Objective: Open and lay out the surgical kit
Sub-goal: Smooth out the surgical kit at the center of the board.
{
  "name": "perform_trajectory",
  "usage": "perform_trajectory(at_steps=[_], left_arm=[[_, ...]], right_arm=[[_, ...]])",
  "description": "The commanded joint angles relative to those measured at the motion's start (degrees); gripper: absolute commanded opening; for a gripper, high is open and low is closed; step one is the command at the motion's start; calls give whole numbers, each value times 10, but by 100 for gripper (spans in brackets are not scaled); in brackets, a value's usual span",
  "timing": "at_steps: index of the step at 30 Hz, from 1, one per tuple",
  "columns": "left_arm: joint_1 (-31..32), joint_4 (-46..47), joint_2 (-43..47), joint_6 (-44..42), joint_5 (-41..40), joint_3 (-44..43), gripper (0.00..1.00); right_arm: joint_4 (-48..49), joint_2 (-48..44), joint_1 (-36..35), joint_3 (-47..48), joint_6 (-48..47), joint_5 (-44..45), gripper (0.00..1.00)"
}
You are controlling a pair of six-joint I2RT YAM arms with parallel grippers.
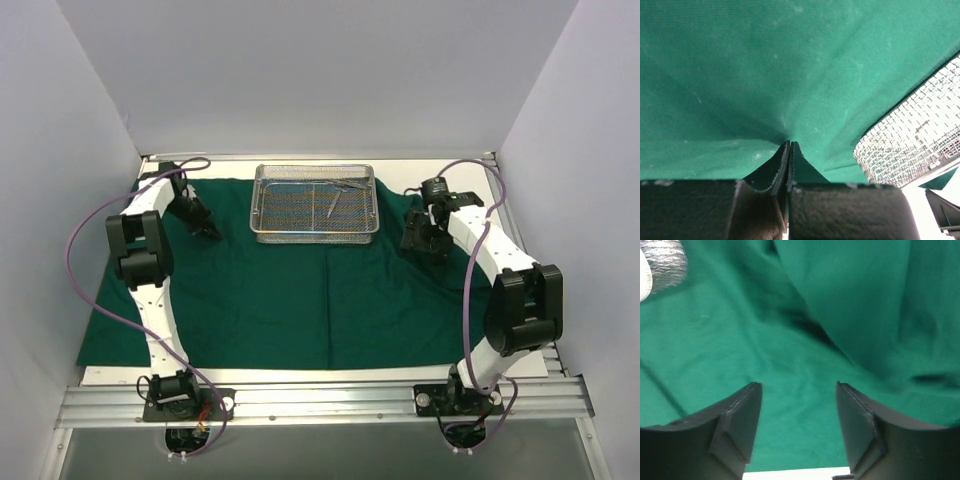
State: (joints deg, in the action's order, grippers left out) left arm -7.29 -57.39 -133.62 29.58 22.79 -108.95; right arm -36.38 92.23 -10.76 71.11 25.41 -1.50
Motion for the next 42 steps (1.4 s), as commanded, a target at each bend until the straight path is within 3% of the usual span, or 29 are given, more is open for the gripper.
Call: perform_trajectory(at_steps=[1,3,11,22,26,32,38,40,42], left_arm=[[-5,-6,-11,-3,6,-33,2],[-5,-11,-16,-2,4,-45,2],[-4,-16,-16,0,15,-51,2],[-4,-22,-20,-1,17,-55,2],[-4,-21,-17,-1,16,-57,2],[-4,-24,-24,-1,18,-60,2],[-4,-22,-26,0,17,-62,2],[-4,-19,-29,1,18,-60,2],[-3,-17,-30,2,21,-57,2]], right_arm=[[1,-4,84,-7,4,-36,66],[-1,22,134,36,2,-52,68],[31,129,166,157,-26,-21,65],[41,226,223,180,-33,-53,66],[44,212,224,153,-40,-78,61],[75,172,211,93,-42,-186,53],[47,140,204,75,-58,-158,48],[46,125,204,78,-61,-136,39],[41,125,205,90,-65,-113,37]])
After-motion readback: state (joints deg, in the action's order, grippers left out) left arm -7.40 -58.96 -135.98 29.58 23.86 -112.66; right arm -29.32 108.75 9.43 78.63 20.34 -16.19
